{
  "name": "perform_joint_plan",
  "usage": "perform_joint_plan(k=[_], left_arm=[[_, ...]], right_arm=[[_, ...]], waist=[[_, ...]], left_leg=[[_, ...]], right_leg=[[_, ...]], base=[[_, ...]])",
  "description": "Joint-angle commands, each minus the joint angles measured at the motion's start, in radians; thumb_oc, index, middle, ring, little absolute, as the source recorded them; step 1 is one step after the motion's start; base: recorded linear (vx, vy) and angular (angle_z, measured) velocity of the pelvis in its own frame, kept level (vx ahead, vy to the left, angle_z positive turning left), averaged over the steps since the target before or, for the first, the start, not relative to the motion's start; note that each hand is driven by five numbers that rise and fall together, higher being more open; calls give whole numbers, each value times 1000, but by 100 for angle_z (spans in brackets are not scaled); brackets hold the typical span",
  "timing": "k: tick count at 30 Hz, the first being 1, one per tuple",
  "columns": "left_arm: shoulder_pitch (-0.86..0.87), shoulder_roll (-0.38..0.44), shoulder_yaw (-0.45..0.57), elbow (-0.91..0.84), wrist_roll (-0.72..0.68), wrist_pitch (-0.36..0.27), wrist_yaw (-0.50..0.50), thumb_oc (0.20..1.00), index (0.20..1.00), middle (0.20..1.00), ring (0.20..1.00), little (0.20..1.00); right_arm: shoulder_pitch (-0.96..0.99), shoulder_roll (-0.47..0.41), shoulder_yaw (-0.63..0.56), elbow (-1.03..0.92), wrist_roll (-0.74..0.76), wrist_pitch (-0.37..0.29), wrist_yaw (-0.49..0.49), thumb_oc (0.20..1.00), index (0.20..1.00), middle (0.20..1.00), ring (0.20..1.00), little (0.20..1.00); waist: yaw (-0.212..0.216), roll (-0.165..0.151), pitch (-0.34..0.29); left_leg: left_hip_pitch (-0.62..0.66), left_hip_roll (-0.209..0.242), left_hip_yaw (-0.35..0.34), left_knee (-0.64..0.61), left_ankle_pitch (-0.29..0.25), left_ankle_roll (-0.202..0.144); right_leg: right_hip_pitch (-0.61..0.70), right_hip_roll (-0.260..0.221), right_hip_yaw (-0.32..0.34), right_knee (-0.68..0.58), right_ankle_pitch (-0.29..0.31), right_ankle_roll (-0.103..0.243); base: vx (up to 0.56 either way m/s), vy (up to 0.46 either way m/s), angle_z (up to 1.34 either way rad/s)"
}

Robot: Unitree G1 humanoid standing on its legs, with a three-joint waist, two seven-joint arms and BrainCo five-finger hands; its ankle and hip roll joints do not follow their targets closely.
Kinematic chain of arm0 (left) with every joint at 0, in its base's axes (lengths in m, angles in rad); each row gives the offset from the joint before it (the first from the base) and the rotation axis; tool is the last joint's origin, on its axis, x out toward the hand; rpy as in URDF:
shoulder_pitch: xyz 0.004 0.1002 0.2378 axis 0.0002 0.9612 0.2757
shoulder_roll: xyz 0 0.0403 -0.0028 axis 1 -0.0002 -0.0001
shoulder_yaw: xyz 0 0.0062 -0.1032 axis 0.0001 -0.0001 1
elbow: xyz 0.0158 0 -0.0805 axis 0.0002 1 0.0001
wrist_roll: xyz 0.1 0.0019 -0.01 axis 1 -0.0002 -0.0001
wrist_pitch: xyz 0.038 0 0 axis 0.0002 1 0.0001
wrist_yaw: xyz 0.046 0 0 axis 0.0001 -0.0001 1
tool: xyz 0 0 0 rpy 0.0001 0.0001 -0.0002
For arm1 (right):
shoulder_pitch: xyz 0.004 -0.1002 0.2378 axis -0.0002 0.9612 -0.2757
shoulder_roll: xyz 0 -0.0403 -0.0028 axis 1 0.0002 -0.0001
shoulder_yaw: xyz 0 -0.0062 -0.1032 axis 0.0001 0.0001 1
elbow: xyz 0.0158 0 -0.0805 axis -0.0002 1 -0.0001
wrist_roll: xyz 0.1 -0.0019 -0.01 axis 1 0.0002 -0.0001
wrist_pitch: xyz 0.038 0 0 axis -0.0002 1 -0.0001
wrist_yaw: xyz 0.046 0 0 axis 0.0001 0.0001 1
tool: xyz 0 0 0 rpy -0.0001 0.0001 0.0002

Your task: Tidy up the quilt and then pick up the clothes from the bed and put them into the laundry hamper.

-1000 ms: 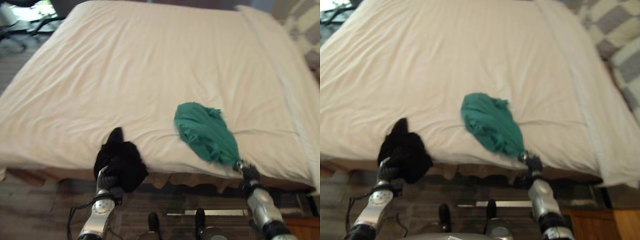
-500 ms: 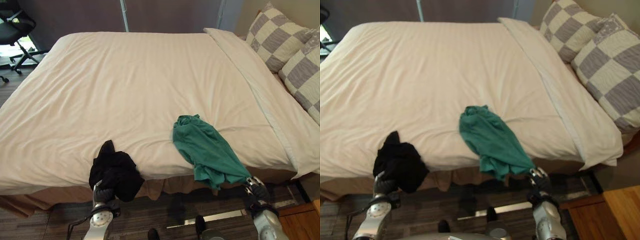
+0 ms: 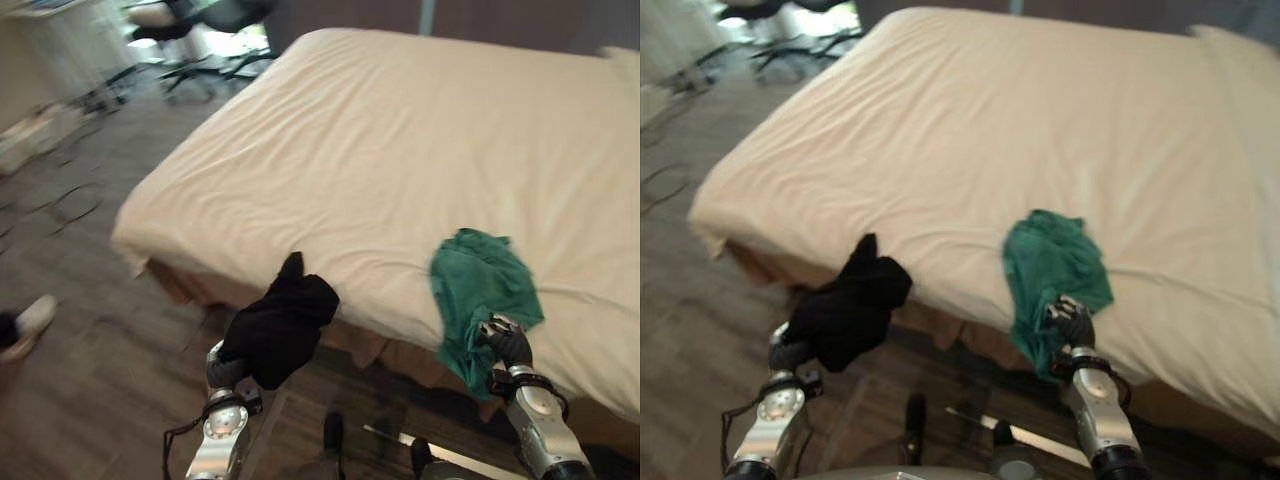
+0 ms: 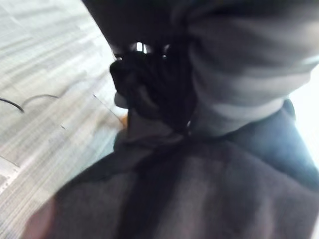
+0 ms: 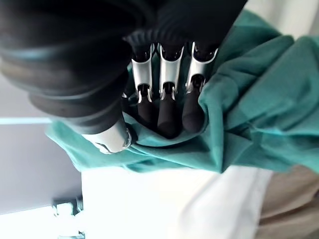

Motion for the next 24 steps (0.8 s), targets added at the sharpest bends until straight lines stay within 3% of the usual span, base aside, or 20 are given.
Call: perform_joint_plan(k=[1, 2, 3, 4, 5, 6, 7, 9, 10, 11, 12, 13, 14, 15, 16, 17, 19, 20, 23, 24], left_arm=[[-46, 82, 50, -117, 5, -96, 39, 200, 200, 200, 200, 200], [-45, 82, 51, -119, 5, -96, 39, 200, 200, 200, 200, 200], [-32, 67, 51, -130, -2, -103, 45, 200, 200, 200, 200, 200], [-30, 67, 51, -132, -2, -103, 45, 200, 200, 200, 200, 200], [-26, 58, 47, -148, -10, -106, 41, 200, 200, 200, 200, 200], [-24, 58, 46, -149, -10, -105, 41, 200, 200, 200, 200, 200], [-20, 55, 40, -162, -13, -109, 34, 200, 200, 200, 200, 200], [3, 47, 22, -175, -17, -103, 7, 200, 200, 200, 200, 200], [4, 51, 20, -183, -19, -98, 0, 200, 200, 200, 200, 200], [5, 52, 18, -184, -19, -97, 0, 200, 200, 200, 200, 200], [0, 53, 7, -186, -15, -86, -1, 200, 200, 200, 200, 200], [-3, 58, 0, -182, -10, -84, 4, 200, 200, 200, 200, 200], [-4, 58, 1, -182, -10, -84, 5, 200, 200, 200, 200, 200], [-13, 62, -3, -182, -4, -84, 10, 200, 200, 200, 200, 200], [-13, 62, -3, -182, -4, -84, 10, 200, 200, 200, 200, 200], [-24, 61, -18, -173, 2, -84, 7, 200, 200, 200, 200, 200], [-34, 60, -34, -157, 5, -84, 7, 200, 200, 200, 200, 200], [-42, 60, -57, -134, 11, -75, -4, 200, 200, 200, 200, 200], [-28, 15, -51, -119, -42, -73, -8, 200, 200, 200, 200, 200], [-127, 20, -145, 90, -13, -75, -76, 200, 200, 200, 200, 200]], right_arm=[[-68, -17, 1, -113, -150, -26, -46, 200, 200, 200, 200, 200], [-66, -17, 1, -114, -150, -25, -46, 200, 200, 200, 200, 200], [-39, -16, 7, -143, -177, -27, -44, 200, 200, 200, 200, 200], [-37, -16, 7, -144, -178, -26, -44, 200, 200, 200, 200, 200], [-9, -18, 5, -165, -195, -24, -37, 200, 200, 200, 200, 200], [-6, -17, 4, -167, -196, -23, -37, 200, 200, 200, 200, 200], [13, -15, -3, -177, -200, -21, -32, 200, 200, 200, 200, 200], [61, -5, -16, -184, -205, -16, -22, 200, 200, 200, 200, 200], [95, 5, -34, -190, -233, -3, -20, 200, 200, 200, 200, 200], [96, 7, -36, -191, -235, -2, -20, 200, 200, 200, 200, 200], [111, 28, -39, -196, -251, 6, -26, 200, 200, 200, 200, 200], [116, 36, -40, -201, -255, 9, -26, 200, 200, 200, 200, 200], [115, 37, -39, -201, -255, 9, -26, 200, 200, 200, 200, 200], [109, 41, -41, -202, -250, 10, -29, 200, 200, 200, 200, 200], [109, 41, -41, -202, -250, 10, -29, 200, 200, 200, 200, 200], [102, 47, -53, -179, -248, 3, -57, 200, 200, 200, 200, 200], [94, 46, -56, -159, -247, -6, -79, 200, 200, 200, 200, 200], [83, 39, -59, -111, -261, 0, -119, 200, 200, 200, 200, 200], [77, 54, -41, -114, -254, 10, -101, 200, 200, 200, 200, 200], [-96, -11, 221, 205, -468, 71, -65, 200, 200, 200, 200, 200]], waist=[[10, -113, 27], [6, -113, 27], [23, -117, 24], [20, -116, 25], [31, -115, 14], [28, -114, 14], [34, -111, 3], [51, -100, -18], [84, -104, -19], [78, -107, -20], [78, -102, -13], [56, -101, 0], [56, -102, -2], [39, -95, 6], [39, -95, 6], [24, -76, 12], [10, -76, 19], [10, -87, 20], [15, -90, 1], [178, -123, -7]], left_leg=[[47, 69, 261, 171, 11, -58], [45, 70, 257, 175, 10, -58], [94, 112, 289, 196, -22, -76], [94, 113, 285, 198, -23, -77], [149, 158, 342, 182, -22, -85], [150, 158, 338, 181, -21, -86], [169, 168, 349, 167, -15, -91], [182, 154, 329, 120, -11, -91], [161, 104, 265, 82, -9, -74], [159, 96, 258, 80, -8, -70], [177, 36, 202, 19, -21, -34], [177, 14, 165, 2, -16, -22], [174, 13, 165, 3, -17, -21], [168, 5, 139, 1, -18, -21], [168, 5, 139, 1, -18, -21], [155, -15, 95, 1, 3, -17], [168, -46, 53, 1, -1, -12], [185, -91, 8, 1, -12, 4], [208, -113, -12, 1, -31, 23], [156, -109, -3, 154, -37, -18]], right_leg=[[16, -115, -142, -85, -15, 87], [20, -114, -145, -87, -15, 87], [49, -146, -234, -79, -24, 90], [52, -146, -238, -79, -25, 90], [65, -175, -330, -56, -22, 91], [68, -175, -334, -55, -23, 91], [79, -186, -383, -47, -26, 92], [101, -196, -436, -29, -37, 98], [112, -250, -513, 55, -15, 106], [112, -259, -519, 63, -17, 112], [83, -314, -516, 197, 21, 126], [41, -300, -439, 257, 25, 124], [32, -304, -435, 268, 21, 125], [-24, -254, -326, 285, -9, 112], [-24, -254, -326, 285, -9, 112], [-86, -132, -183, 244, -63, 90], [-106, -50, -80, 199, -86, 84], [-71, -12, -11, 110, -85, 68], [-40, -15, -18, 88, -57, 79], [88, -17, -209, -29, -65, 62]], base=[[-106, -13, 209], [-96, 38, 209], [-44, 39, 130], [-128, 158, 170], [-81, 111, 177], [-96, 170, 201], [-10, 126, 159], [27, 313, 205], [46, 348, 265], [84, 468, 319], [72, 327, 194], [67, 312, 188], [16, 173, 126], [6, 77, 164], [-13, 204, 137], [7, 147, 117], [70, 104, 118], [74, 27, 136], [74, 4, 136], [39, 5, 42]])
